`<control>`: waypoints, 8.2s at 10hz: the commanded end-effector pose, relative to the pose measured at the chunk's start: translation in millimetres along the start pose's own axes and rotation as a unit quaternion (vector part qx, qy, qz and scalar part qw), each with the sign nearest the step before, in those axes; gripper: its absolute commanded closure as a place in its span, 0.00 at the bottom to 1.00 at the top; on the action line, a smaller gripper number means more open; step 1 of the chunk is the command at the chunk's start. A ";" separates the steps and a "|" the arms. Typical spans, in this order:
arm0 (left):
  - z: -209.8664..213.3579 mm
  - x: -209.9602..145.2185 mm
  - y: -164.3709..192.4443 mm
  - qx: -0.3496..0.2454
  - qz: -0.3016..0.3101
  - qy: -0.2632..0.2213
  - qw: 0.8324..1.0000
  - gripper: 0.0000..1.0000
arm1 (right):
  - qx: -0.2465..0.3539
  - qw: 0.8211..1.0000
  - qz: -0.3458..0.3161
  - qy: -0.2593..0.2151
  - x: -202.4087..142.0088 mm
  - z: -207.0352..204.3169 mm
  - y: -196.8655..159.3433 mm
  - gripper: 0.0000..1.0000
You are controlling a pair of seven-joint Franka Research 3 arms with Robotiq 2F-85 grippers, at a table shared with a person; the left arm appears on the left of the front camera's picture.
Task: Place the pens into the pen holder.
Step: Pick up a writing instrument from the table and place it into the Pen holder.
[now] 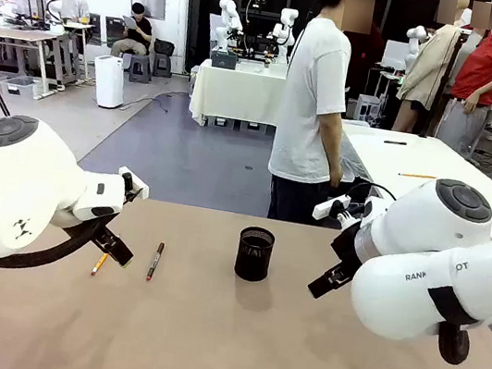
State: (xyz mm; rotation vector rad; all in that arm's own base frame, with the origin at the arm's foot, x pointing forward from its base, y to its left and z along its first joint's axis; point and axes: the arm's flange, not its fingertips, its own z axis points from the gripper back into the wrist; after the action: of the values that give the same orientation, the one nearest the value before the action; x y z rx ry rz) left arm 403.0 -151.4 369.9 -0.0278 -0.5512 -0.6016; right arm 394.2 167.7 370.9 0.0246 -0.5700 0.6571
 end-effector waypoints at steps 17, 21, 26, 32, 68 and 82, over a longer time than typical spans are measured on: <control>0.2 0.1 0.0 0.000 0.000 0.000 1.000 0.00 | 0.000 1.000 0.000 0.000 0.0 0.0 0.0 0.00; 9.7 8.8 0.1 -0.040 -0.023 -0.012 0.999 0.00 | 0.063 0.998 0.006 -0.001 7.5 -0.5 3.7 0.00; 86.7 45.9 13.4 -0.165 -0.079 -0.023 0.983 0.00 | 0.113 0.994 0.000 -0.010 26.6 18.5 -55.7 0.00; 184.3 61.0 99.8 -0.153 -0.176 -0.129 0.964 0.00 | 0.187 0.976 0.032 -0.105 38.2 92.1 -196.2 0.00; 236.8 52.4 197.1 -0.089 -0.143 -0.188 0.968 0.00 | -0.035 0.961 -0.179 0.207 44.1 -37.3 -202.9 0.00; 236.8 52.4 197.1 -0.089 -0.143 -0.188 0.968 0.00 | -0.026 0.923 -0.269 0.274 67.4 -152.8 -216.2 0.00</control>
State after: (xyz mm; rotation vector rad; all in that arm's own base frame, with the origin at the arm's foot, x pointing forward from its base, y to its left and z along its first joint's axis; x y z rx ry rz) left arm 431.9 26.3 626.0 -0.2297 -0.8646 -0.9290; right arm 626.5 59.7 305.1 -0.0370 -0.0421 0.1194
